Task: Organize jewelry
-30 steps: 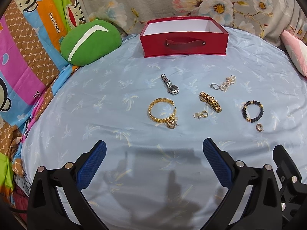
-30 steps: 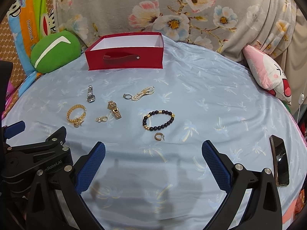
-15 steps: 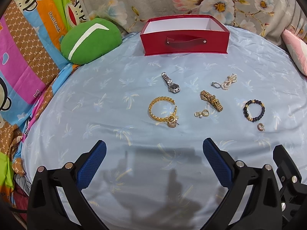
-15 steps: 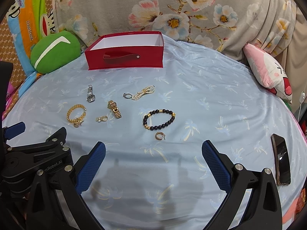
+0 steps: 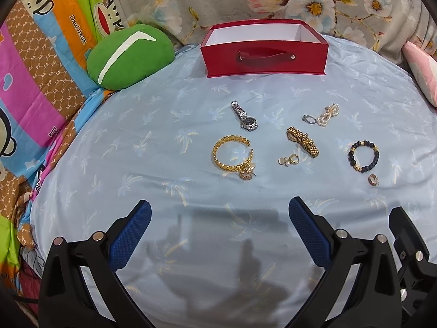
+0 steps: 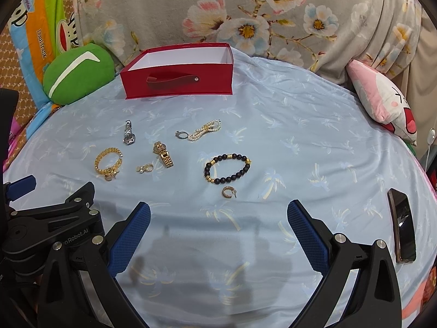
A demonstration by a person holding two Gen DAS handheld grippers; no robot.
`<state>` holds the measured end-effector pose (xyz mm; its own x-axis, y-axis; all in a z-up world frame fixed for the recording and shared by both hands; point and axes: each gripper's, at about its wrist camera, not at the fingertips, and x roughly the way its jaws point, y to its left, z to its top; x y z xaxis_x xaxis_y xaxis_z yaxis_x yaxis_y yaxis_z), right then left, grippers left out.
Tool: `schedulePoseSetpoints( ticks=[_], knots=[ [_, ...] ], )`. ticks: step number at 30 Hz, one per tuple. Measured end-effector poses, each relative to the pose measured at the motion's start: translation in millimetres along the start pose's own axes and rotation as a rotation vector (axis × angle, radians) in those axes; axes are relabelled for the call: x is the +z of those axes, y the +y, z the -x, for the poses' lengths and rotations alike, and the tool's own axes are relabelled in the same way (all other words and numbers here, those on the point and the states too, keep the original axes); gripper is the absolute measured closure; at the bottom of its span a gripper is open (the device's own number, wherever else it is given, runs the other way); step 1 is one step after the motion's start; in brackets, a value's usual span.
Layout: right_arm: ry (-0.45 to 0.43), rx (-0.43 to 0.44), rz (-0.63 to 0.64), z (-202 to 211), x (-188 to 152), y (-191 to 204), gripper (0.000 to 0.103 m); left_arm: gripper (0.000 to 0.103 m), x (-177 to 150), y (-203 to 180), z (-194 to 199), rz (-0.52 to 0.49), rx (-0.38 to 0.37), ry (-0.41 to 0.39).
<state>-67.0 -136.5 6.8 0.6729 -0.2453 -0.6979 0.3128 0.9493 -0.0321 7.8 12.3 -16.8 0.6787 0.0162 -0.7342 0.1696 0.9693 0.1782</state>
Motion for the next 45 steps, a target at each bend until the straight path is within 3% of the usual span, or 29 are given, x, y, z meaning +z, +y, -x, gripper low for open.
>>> schedulePoseSetpoints(
  ticks=[23, 45],
  knots=[
    [0.004, 0.003, -0.001, -1, -1, 0, 0.005, 0.005, 1, 4, -1, 0.004, 0.005, 0.009],
    [0.066, 0.037, -0.019, -26, -1, -2, 0.005, 0.005, -5, 16, -28, 0.036, -0.032, 0.078]
  ],
)
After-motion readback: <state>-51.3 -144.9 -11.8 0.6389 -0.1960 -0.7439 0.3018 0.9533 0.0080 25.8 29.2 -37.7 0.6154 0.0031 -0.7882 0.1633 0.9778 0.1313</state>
